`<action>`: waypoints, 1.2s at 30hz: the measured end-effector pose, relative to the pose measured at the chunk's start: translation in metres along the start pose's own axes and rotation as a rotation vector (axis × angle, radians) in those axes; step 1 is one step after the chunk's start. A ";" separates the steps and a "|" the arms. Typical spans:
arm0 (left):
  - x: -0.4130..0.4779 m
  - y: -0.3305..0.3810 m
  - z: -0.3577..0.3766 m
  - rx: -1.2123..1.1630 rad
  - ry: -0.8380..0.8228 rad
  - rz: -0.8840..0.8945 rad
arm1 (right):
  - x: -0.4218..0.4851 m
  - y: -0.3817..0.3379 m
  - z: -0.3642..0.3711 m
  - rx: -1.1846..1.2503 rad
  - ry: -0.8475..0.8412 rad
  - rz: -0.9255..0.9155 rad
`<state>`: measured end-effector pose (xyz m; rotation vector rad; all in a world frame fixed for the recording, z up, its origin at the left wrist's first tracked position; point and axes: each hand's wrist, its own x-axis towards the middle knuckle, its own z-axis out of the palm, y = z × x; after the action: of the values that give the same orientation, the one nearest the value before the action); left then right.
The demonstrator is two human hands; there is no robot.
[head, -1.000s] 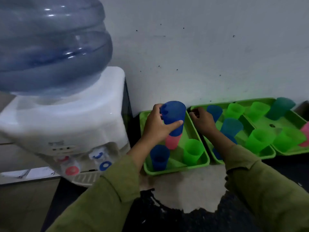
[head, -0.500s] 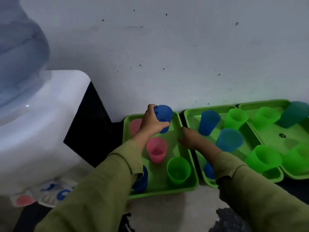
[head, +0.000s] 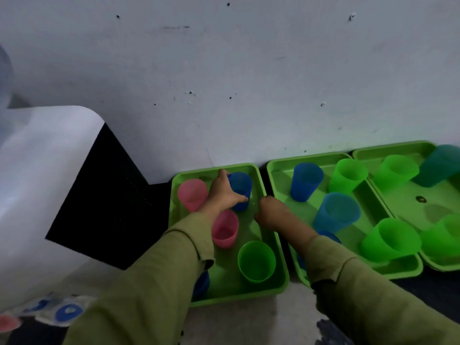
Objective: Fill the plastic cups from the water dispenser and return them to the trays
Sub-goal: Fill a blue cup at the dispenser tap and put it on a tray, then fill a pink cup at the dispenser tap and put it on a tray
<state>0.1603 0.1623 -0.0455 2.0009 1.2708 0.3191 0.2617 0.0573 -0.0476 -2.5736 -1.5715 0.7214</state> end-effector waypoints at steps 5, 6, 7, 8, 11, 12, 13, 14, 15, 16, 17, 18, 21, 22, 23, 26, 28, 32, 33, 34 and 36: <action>-0.001 0.001 0.000 0.001 -0.017 -0.004 | 0.000 0.002 0.000 -0.017 0.013 -0.025; -0.001 0.002 -0.001 0.008 -0.024 -0.003 | 0.000 0.003 0.000 -0.020 0.012 -0.024; -0.002 0.003 -0.002 0.016 -0.031 -0.001 | 0.000 0.003 0.000 -0.021 0.011 -0.020; -0.002 0.004 -0.004 0.018 -0.037 0.002 | 0.000 0.003 0.000 -0.019 0.011 -0.016; -0.006 0.005 -0.014 -0.018 -0.030 0.010 | -0.002 0.003 0.000 0.001 0.022 -0.022; -0.008 0.005 -0.018 -0.036 -0.014 0.019 | -0.003 0.003 0.001 0.011 0.024 -0.023; -0.010 0.005 -0.022 -0.056 0.016 0.031 | -0.003 0.003 0.001 0.025 0.025 -0.019; -0.013 0.003 -0.027 -0.081 0.064 0.044 | -0.004 0.003 0.002 0.040 0.026 -0.014; -0.015 0.002 -0.032 -0.107 0.128 0.057 | -0.005 0.003 0.003 0.057 0.025 -0.012; -0.018 0.000 -0.037 -0.121 0.204 0.069 | -0.005 0.003 0.003 0.074 0.023 -0.014; -0.021 -0.003 -0.042 -0.122 0.283 0.081 | -0.006 0.003 0.004 0.089 0.017 -0.014; -0.022 -0.007 -0.046 -0.111 0.351 0.090 | -0.006 0.003 0.004 0.102 0.010 -0.011; -0.031 -0.024 -0.055 -0.040 0.459 0.056 | -0.007 0.000 0.006 0.131 -0.006 -0.003; -0.033 -0.030 -0.056 -0.020 0.472 0.024 | -0.007 0.000 0.006 0.137 -0.006 -0.001; -0.036 -0.035 -0.057 -0.009 0.474 -0.014 | -0.008 -0.001 0.007 0.141 -0.007 0.001; -0.038 -0.047 -0.055 -0.013 0.397 -0.142 | -0.009 -0.002 0.008 0.149 -0.012 0.007; -0.035 -0.051 -0.054 -0.023 0.316 -0.214 | -0.009 -0.002 0.009 0.151 -0.016 0.010; -0.030 -0.057 -0.051 -0.021 0.241 -0.253 | -0.011 0.000 0.010 0.163 -0.015 0.005; -0.029 -0.057 -0.051 -0.017 0.245 -0.255 | -0.012 0.000 0.010 0.176 -0.012 0.003; -0.029 -0.057 -0.050 -0.021 0.255 -0.253 | -0.012 0.000 0.010 0.189 -0.006 0.008; -0.031 -0.056 -0.053 -0.052 0.295 -0.246 | -0.014 0.000 0.009 0.210 0.013 0.024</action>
<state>0.0783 0.1730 -0.0417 1.7742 1.6554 0.5353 0.2527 0.0429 -0.0509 -2.4440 -1.3822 0.8222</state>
